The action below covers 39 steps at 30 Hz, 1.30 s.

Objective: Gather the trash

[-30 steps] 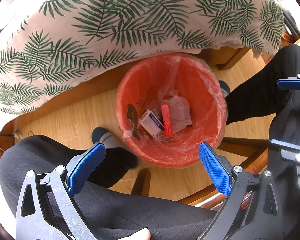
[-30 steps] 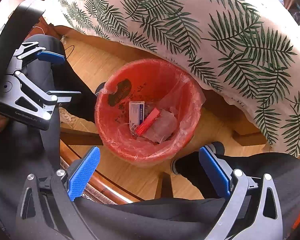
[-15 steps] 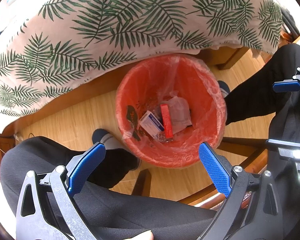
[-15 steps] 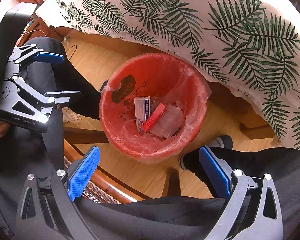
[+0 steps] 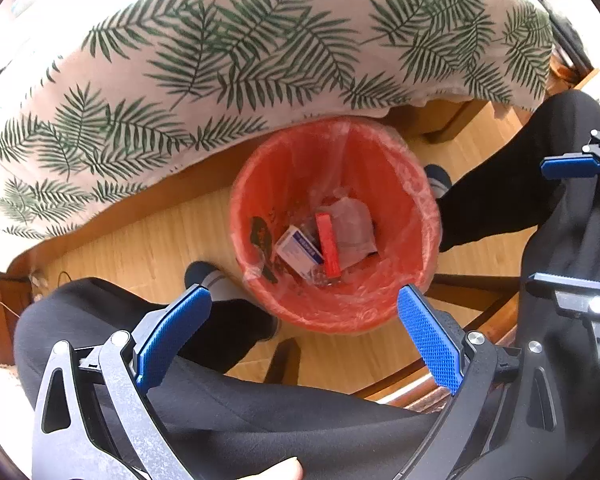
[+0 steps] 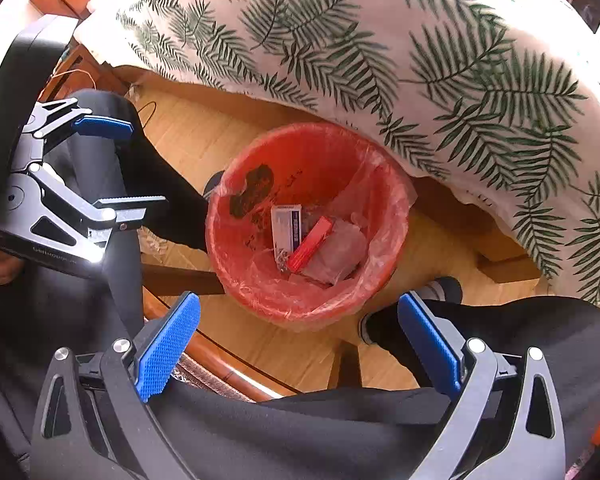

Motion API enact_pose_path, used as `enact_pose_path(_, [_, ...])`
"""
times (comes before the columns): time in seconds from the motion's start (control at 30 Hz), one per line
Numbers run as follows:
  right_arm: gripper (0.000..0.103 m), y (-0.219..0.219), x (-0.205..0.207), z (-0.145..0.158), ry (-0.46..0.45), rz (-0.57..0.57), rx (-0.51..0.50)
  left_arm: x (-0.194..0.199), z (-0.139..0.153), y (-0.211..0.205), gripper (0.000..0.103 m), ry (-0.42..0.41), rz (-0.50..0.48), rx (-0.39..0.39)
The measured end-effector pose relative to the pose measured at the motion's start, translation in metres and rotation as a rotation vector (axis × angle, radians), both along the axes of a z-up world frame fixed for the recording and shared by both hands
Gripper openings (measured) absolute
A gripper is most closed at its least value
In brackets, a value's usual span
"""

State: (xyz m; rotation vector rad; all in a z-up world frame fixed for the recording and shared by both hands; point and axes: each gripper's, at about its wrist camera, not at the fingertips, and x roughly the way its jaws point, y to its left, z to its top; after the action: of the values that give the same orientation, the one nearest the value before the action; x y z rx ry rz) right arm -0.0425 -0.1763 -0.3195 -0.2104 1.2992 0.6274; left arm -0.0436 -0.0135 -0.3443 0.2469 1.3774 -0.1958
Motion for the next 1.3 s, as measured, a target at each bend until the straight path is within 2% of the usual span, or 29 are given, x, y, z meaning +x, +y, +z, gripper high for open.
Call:
enact_pose_path(0.37, [0.098, -0.004, 0.003, 0.018, -0.027, -0.002, 0.0, 0.005, 0.018, -0.002, 0.097, 0.0, 0.003, -0.029])
enact_pose_path(0.67, [0.098, -0.003, 0.004, 0.024, -0.037, 0.001, 0.005, 0.005, 0.031, -0.007, 0.097, -0.037, -0.02, -0.004])
enact_pose_path(1.3, [0.098, -0.002, 0.005, 0.029, -0.047, 0.002, 0.006, 0.007, 0.034, -0.001, 0.097, -0.013, 0.005, 0.0])
